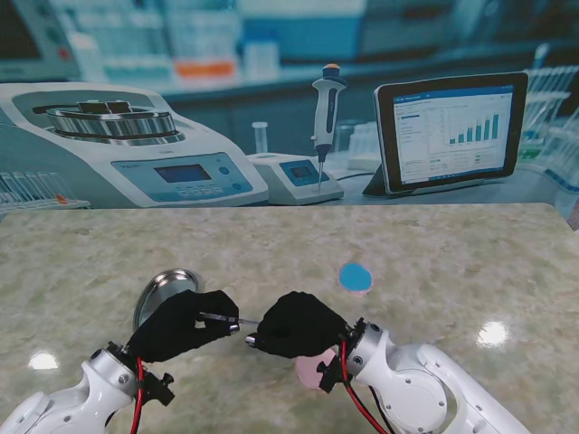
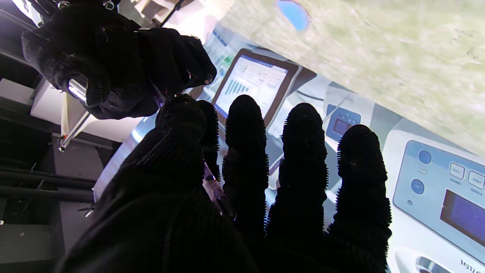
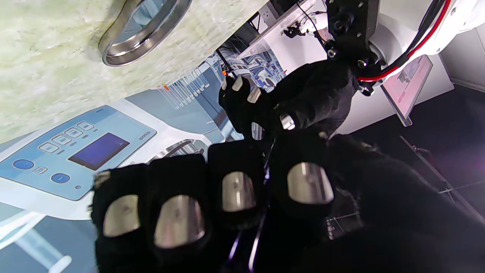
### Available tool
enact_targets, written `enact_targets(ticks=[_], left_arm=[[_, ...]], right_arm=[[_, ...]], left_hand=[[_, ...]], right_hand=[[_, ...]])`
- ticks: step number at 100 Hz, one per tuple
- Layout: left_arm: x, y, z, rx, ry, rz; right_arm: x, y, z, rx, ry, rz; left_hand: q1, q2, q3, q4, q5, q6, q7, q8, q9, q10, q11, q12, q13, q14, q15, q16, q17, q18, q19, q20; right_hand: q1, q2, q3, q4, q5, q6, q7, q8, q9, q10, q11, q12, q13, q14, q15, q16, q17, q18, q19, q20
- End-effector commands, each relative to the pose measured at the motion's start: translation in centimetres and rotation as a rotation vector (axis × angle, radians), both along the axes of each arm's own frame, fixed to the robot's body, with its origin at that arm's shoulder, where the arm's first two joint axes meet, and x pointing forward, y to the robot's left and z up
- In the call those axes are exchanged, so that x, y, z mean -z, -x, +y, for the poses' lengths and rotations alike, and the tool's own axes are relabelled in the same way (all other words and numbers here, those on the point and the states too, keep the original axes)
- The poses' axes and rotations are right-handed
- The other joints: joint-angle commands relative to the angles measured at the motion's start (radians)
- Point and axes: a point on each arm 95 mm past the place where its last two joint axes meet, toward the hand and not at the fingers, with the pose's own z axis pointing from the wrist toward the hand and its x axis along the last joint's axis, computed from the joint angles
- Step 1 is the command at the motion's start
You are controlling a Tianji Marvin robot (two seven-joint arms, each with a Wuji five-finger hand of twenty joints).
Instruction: Line a culture dish with filter paper and press it flat with a glass rod
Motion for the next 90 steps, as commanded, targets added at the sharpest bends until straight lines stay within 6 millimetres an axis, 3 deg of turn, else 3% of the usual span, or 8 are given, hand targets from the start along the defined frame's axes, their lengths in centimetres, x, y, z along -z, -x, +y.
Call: enact_targets(ticks=[1, 15, 19, 28, 35, 45, 62, 90], left_arm=[[-0.2, 0.2, -0.1, 0.008, 0.0, 0.004], [-0.2, 0.2, -0.1, 0.016, -0.003, 0.008], [-0.2, 0.2, 0.0, 0.019, -0.006, 0.009], [-0.2, 0.3, 0.1, 0.026, -0.02, 0.01], [-0.2, 0.3, 0.2, 0.033, -0.027, 0.013], [-0.2, 0.4, 0.2, 0.038, -0.028, 0.016], [-0.2, 0.4, 0.3, 0.028, 0.0, 0.027], [0.0, 0.3, 1.2, -0.014, 0.022, 0.03]], right_arm=[[0.3, 0.3, 0.2, 0.006, -0.004, 0.014], [0.3, 0.2, 0.2, 0.019, -0.002, 0.011], [0.2, 0.2, 0.2, 0.023, -0.003, 0.011], [0.2, 0.2, 0.1, 0.037, -0.005, 0.006], [0.2, 0.2, 0.0, 0.047, -0.001, 0.005], [0.1, 0.2, -0.1, 0.059, 0.003, 0.002], [0.0, 0.3, -0.4, 0.1, 0.019, -0.011], [0.0, 0.1, -2.0, 0.162, 0.043, -0.013]], left_hand=[[0.057, 0.049, 0.015, 0.06, -0.004, -0.005, -0.019, -0.068, -0.037, 0.011, -0.076, -0.027, -0.036, 0.01, -0.07, -0.037, -0.017, 0.022, -0.027, 0.0], [-0.096, -0.045, 0.224, 0.025, -0.065, 0.038, -0.139, -0.14, -0.129, 0.023, -0.296, -0.127, -0.108, -0.034, -0.302, -0.176, -0.061, 0.006, -0.146, -0.057], [-0.206, -0.072, 0.371, 0.007, -0.079, 0.063, -0.224, -0.128, -0.193, 0.021, -0.312, -0.238, -0.134, -0.048, -0.378, -0.219, -0.081, 0.005, -0.201, -0.089], [-0.366, -0.072, 0.538, 0.064, -0.112, 0.109, -0.381, -0.14, -0.284, 0.024, -0.378, -0.398, -0.184, -0.062, -0.487, -0.272, -0.107, -0.004, -0.269, -0.117], [-0.429, -0.096, 0.566, 0.064, -0.158, 0.122, -0.471, -0.165, -0.365, 0.02, -0.442, -0.454, -0.242, -0.075, -0.573, -0.315, -0.148, -0.008, -0.348, -0.145], [-0.457, -0.058, 0.474, 0.065, -0.226, 0.14, -0.572, -0.215, -0.481, 0.043, -0.522, -0.523, -0.325, -0.089, -0.693, -0.369, -0.202, -0.016, -0.464, -0.174], [-0.443, 0.042, 0.228, 0.081, -0.306, 0.148, -0.662, -0.268, -0.612, 0.001, -0.581, -0.564, -0.447, -0.092, -0.829, -0.412, -0.292, -0.052, -0.652, -0.188], [-0.441, 0.116, 0.076, 0.093, -0.336, 0.145, -0.683, -0.282, -0.652, 0.002, -0.608, -0.567, -0.477, -0.096, -0.911, -0.409, -0.314, -0.067, -0.802, -0.161]], right_hand=[[-0.037, -0.03, 0.037, 0.047, 0.059, 0.057, 0.067, 0.024, 0.065, -0.009, 0.081, 0.033, 0.069, -0.055, 0.106, 0.017, 0.044, -0.007, 0.18, -0.041], [-0.048, -0.041, 0.05, 0.076, 0.066, 0.056, 0.114, 0.028, 0.09, -0.018, 0.101, 0.057, 0.069, -0.076, 0.147, 0.049, 0.095, -0.012, 0.216, -0.07], [-0.049, -0.045, 0.053, 0.081, 0.067, 0.057, 0.124, 0.026, 0.092, -0.018, 0.11, 0.061, 0.069, -0.077, 0.157, 0.056, 0.106, -0.011, 0.225, -0.077], [-0.059, -0.051, 0.063, 0.101, 0.069, 0.05, 0.158, 0.021, 0.094, -0.025, 0.142, 0.06, 0.07, -0.091, 0.18, 0.077, 0.145, -0.016, 0.252, -0.101], [-0.065, -0.056, 0.067, 0.112, 0.07, 0.047, 0.179, 0.016, 0.094, -0.029, 0.166, 0.055, 0.07, -0.1, 0.2, 0.091, 0.174, -0.018, 0.272, -0.117], [-0.07, -0.062, 0.069, 0.132, 0.071, 0.046, 0.211, 0.003, 0.094, -0.035, 0.206, 0.037, 0.07, -0.112, 0.22, 0.125, 0.223, -0.02, 0.302, -0.159], [-0.084, -0.073, 0.079, 0.154, 0.075, 0.042, 0.269, 0.0, 0.095, -0.052, 0.277, 0.03, 0.069, -0.135, 0.238, 0.21, 0.348, -0.013, 0.324, -0.179], [-0.103, -0.089, 0.105, 0.188, 0.079, 0.045, 0.335, -0.011, 0.095, -0.07, 0.355, 0.008, 0.069, -0.163, 0.248, 0.32, 0.371, -0.022, 0.324, -0.013]])
